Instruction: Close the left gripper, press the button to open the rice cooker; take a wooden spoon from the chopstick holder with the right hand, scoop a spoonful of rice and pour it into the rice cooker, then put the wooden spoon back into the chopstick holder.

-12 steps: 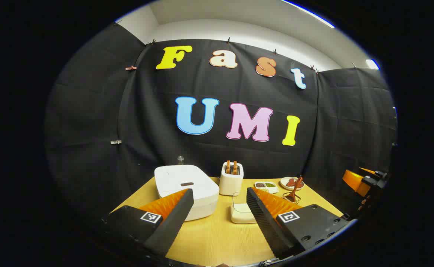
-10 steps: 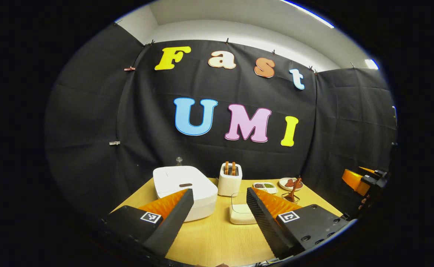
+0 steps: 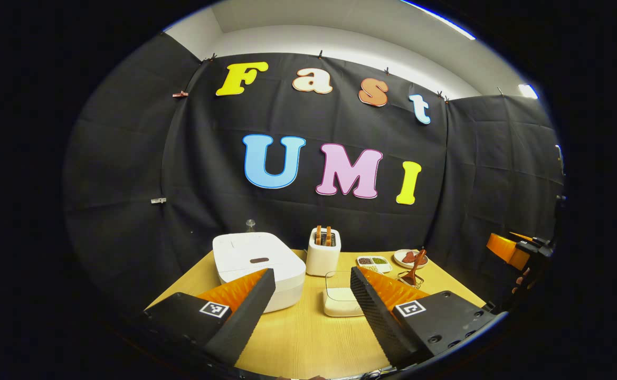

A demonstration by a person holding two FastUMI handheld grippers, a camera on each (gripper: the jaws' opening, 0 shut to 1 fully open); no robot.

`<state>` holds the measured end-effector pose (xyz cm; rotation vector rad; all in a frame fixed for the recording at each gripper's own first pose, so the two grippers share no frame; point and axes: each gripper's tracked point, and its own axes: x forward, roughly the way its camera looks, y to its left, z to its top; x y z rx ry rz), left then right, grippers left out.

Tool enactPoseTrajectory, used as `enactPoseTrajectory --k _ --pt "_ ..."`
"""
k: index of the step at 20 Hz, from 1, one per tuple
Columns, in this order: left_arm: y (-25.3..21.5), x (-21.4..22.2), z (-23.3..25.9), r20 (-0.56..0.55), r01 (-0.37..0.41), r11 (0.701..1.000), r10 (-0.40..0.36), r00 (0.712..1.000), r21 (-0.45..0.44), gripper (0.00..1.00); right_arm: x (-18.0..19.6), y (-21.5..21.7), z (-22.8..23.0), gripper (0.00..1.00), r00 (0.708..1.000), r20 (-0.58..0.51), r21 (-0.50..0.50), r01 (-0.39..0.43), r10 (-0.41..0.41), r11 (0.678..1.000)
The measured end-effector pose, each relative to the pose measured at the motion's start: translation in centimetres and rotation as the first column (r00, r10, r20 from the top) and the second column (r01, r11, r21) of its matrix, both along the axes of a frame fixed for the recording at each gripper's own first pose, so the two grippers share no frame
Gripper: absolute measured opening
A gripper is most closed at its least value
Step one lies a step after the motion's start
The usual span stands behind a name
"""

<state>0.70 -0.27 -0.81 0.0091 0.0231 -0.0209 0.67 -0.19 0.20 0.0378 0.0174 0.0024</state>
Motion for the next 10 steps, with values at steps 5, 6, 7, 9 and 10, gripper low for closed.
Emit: enactPoseTrajectory --k 5,6,7,9,10 --pt "0.4 0.4 -0.5 -0.015 0.009 1.000 -0.009 1.000 -0.012 0.98 0.1 0.4 -0.7 0.98 1.000 -0.027 -0.001 -0.006 0.006 1.000" --pt "0.5 0.7 -0.5 -0.016 0.006 1.000 -0.006 1.000 -0.011 0.98 0.2 0.5 -0.8 0.98 1.000 -0.027 0.000 -0.008 0.008 1.000" --pt "0.8 0.9 -0.5 -0.015 0.002 1.000 -0.002 1.000 -0.009 0.98 0.4 0.6 -0.8 0.98 1.000 -0.027 -0.001 -0.010 0.010 1.000" --pt "1.1 1.5 -0.4 -0.019 -0.010 1.000 0.010 1.000 -0.010 0.99 0.9 0.5 -1.0 0.98 1.000 -0.027 -0.005 -0.003 0.003 1.000" --pt "1.3 1.8 -0.1 -0.018 -0.014 1.000 0.014 1.000 -0.010 0.99 1.3 0.4 -0.9 0.98 1.000 -0.028 0.001 0.002 -0.002 1.000"
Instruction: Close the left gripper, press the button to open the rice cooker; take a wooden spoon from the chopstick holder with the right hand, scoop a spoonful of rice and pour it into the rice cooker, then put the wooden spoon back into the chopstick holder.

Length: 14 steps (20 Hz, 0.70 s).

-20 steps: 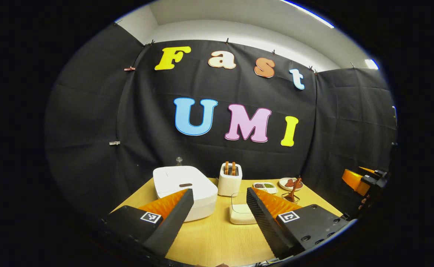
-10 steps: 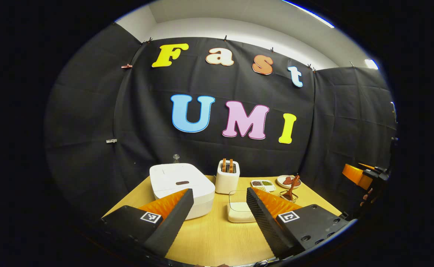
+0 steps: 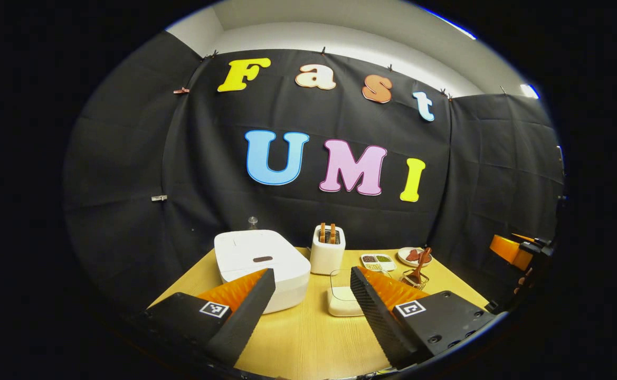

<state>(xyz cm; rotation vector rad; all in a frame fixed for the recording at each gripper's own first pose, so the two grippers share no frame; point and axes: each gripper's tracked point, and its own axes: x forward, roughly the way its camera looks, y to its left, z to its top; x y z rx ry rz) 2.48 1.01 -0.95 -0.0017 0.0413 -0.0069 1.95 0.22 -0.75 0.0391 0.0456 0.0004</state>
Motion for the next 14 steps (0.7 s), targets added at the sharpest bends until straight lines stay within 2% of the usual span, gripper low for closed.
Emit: enactPoseTrajectory --k 3,6,9,11,12,14 --pt "0.1 1.2 0.9 0.005 -0.002 1.000 0.002 1.000 0.017 0.99 1.3 0.2 0.5 0.98 1.000 -0.004 0.020 -0.001 0.002 1.000" --pt "0.4 2.8 1.9 -0.002 -0.008 0.999 0.008 1.000 0.032 0.98 3.2 0.0 1.2 0.98 1.000 0.003 0.000 -0.009 0.009 1.000" --pt "0.6 4.6 1.9 -0.039 -0.017 1.000 0.018 0.999 0.008 0.96 5.2 0.0 1.9 0.98 1.000 0.013 -0.001 -0.026 0.026 1.000" --pt "1.1 6.1 2.0 -0.065 -0.040 0.999 0.039 0.997 -0.018 0.80 6.8 -0.1 1.9 0.98 0.999 0.016 -0.012 -0.035 0.035 0.999" --pt "1.6 7.0 1.9 -0.079 -0.055 0.998 0.054 0.995 -0.013 0.67 7.4 -0.1 1.9 0.98 0.999 0.017 -0.012 -0.042 0.042 0.999" --pt "2.9 8.7 1.9 -0.110 -0.085 0.996 0.086 0.990 0.014 0.53 8.8 0.0 1.7 0.98 0.998 0.009 0.000 -0.063 0.063 0.998"
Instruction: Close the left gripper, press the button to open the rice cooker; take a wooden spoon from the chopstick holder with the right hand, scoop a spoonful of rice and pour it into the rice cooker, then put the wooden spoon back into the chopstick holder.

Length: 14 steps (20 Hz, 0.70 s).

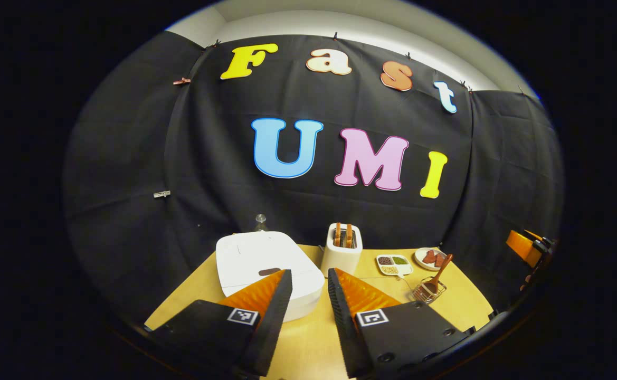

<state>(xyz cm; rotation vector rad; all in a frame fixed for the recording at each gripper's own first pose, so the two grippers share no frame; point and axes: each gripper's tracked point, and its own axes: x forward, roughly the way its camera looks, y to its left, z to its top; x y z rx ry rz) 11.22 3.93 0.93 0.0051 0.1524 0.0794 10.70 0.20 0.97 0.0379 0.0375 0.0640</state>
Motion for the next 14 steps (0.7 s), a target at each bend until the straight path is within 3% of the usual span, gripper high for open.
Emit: enactPoseTrajectory --k 3,4,5,7,9,14 --pt "1.5 2.4 -0.5 -0.050 -0.030 0.999 0.030 0.998 0.014 0.39 1.5 -0.5 -0.5 0.98 1.000 -0.010 -0.003 -0.015 0.015 1.000" --pt "2.0 3.2 -0.7 -0.058 -0.037 0.999 0.038 0.998 0.019 0.30 1.9 -0.7 -0.8 0.98 1.000 -0.015 -0.006 -0.017 0.017 1.000" --pt "2.5 4.1 -0.8 -0.067 -0.042 0.999 0.043 0.997 0.024 0.29 2.3 -0.8 -0.9 0.98 1.000 -0.021 -0.007 -0.022 0.022 1.000" --pt "3.4 5.9 -1.5 -0.082 -0.054 0.998 0.056 0.995 0.029 0.15 2.8 -1.3 -1.3 0.98 0.999 -0.034 -0.004 -0.026 0.026 1.000" --pt "4.3 7.7 -2.6 -0.108 -0.060 0.998 0.061 0.992 0.013 0.09 3.2 -1.9 -1.6 0.98 0.999 -0.044 -0.002 -0.026 0.026 1.000" --pt "7.0 12.8 -6.4 -0.179 -0.092 0.995 0.083 0.980 -0.045 0.07 3.6 -4.2 -2.2 0.99 0.997 -0.078 0.008 0.001 0.000 1.000"
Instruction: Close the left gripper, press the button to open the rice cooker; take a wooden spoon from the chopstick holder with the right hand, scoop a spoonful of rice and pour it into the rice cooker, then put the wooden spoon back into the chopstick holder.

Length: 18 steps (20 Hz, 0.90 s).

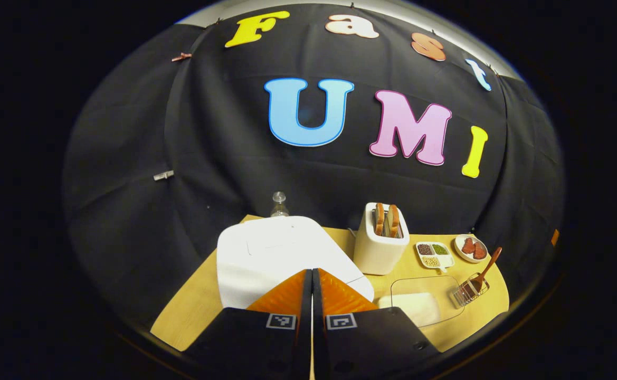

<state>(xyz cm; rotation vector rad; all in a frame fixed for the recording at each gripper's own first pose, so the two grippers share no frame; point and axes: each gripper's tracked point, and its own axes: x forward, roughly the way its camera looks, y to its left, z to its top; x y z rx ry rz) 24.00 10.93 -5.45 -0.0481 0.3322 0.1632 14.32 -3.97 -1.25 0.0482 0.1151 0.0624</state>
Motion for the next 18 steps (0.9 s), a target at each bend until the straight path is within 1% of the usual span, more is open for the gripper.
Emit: enactPoseTrajectory --k 2,5,9,11,13,14,15,16,18 --pt "0.7 1.6 -1.9 -0.035 -0.011 1.000 0.010 0.999 -0.020 0.07 -0.1 -0.9 -0.3 0.99 1.000 -0.012 -0.004 0.015 -0.015 1.000" --pt "1.8 3.2 -4.2 -0.080 -0.010 1.000 0.010 0.997 -0.005 0.07 -0.3 -2.0 -0.7 0.99 0.999 -0.025 -0.019 0.032 -0.033 0.999" --pt "2.2 4.1 -5.7 -0.106 -0.018 0.999 0.013 0.994 -0.045 0.07 -0.4 -2.8 -1.3 0.99 0.998 -0.040 -0.027 0.048 -0.049 0.998" --pt "2.3 4.3 -5.9 -0.101 -0.026 0.998 0.021 0.995 -0.050 0.08 -0.4 -2.8 -1.6 0.99 0.998 -0.047 -0.029 0.050 -0.051 0.998" --pt "2.3 4.1 -6.1 -0.106 -0.041 0.998 0.037 0.994 -0.037 0.07 -0.3 -2.5 -1.7 0.99 0.998 -0.050 -0.026 0.044 -0.046 0.999" --pt "2.3 4.2 -6.8 -0.127 -0.047 0.999 0.043 0.991 -0.027 0.07 -0.5 -2.4 -1.8 0.99 0.998 -0.052 -0.026 0.038 -0.040 0.999" --pt "2.3 4.4 -6.6 -0.109 -0.053 0.998 0.051 0.993 -0.014 0.07 -0.6 -2.1 -1.8 0.99 0.998 -0.052 -0.027 0.031 -0.032 0.999" --pt "2.3 4.3 -6.7 -0.124 -0.056 0.998 0.055 0.991 -0.004 0.07 -0.7 -2.0 -1.9 0.99 0.998 -0.051 -0.031 0.023 -0.025 0.999" --pt "2.2 4.1 -6.2 -0.127 -0.051 0.998 0.055 0.990 0.036 0.07 -0.7 -2.1 -2.0 0.99 0.999 -0.049 -0.048 0.015 -0.018 0.999"
